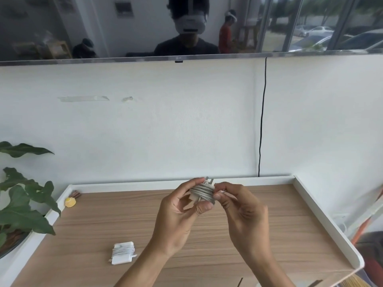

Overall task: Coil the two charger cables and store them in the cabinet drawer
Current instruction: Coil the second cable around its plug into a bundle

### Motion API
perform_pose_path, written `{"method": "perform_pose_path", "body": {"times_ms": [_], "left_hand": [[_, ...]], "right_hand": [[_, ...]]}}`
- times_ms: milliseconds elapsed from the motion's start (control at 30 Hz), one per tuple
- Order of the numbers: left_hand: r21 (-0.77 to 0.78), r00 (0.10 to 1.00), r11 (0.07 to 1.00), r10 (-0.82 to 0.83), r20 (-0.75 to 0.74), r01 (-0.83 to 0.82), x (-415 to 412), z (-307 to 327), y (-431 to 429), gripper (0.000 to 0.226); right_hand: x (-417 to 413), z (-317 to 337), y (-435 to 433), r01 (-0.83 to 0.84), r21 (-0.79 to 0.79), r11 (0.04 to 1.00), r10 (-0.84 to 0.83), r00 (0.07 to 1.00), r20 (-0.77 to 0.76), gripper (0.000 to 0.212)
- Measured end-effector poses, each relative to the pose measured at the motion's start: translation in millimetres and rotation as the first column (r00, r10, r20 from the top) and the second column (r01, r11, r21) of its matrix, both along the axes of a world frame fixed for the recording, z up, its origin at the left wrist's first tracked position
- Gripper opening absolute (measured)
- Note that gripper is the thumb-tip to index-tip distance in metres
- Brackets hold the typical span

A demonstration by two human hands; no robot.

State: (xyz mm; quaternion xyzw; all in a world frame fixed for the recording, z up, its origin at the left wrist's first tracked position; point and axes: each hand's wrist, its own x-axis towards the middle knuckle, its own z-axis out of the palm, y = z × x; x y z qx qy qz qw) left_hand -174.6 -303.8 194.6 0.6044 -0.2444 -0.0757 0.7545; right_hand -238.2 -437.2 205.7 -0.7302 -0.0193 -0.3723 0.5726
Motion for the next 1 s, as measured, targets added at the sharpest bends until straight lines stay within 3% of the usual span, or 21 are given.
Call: {"method": "perform_pose_path", "body": {"times_ms": [267, 367, 433, 500, 633, 800, 1000], "left_hand": [[-0.014, 0.994, 0.997, 0.081, 0.077, -0.08, -6, -1, -10, 0.035], [-0.055, 0.993, 0.994, 0.098, 0.061, -0.095, -6, -4, -13, 0.031], [-0.068, 0.993, 0.993, 0.103, 0.057, -0.099, -6, -3, -13, 0.029], [-0.086, 0.994, 0.991, 0.102, 0.028, -0.1, -6, -2, -12, 0.028], [-0.104, 0.994, 0.989, 0.109, 0.003, -0.109, -1, -2, -8, 0.018], [-0.065, 0.993, 0.991, 0.114, 0.017, -0.113, 3, -4, 0, 0.025], [-0.057, 0.983, 0.982, 0.183, 0.02, -0.181, 9, -2, 6, 0.024]], "right_hand": [[3, -12, -2, 0.145, -0.173, 0.974, -0.139, 0.989, 0.044, 0.04], [4, -14, 2, 0.174, -0.016, 0.985, -0.174, 0.984, 0.027, 0.035], [4, -12, 5, 0.128, 0.163, 0.978, -0.133, 0.991, 0.019, 0.028], [4, -10, 4, 0.087, 0.233, 0.968, -0.094, 0.995, 0.021, 0.021], [4, -6, 4, 0.047, 0.111, 0.993, -0.043, 0.998, -0.042, 0.017], [10, -1, 1, 0.043, 0.119, 0.992, -0.032, 0.995, -0.091, 0.013], [16, -2, 7, 0.012, -0.097, 0.995, -0.018, 0.998, -0.063, 0.013]]}}
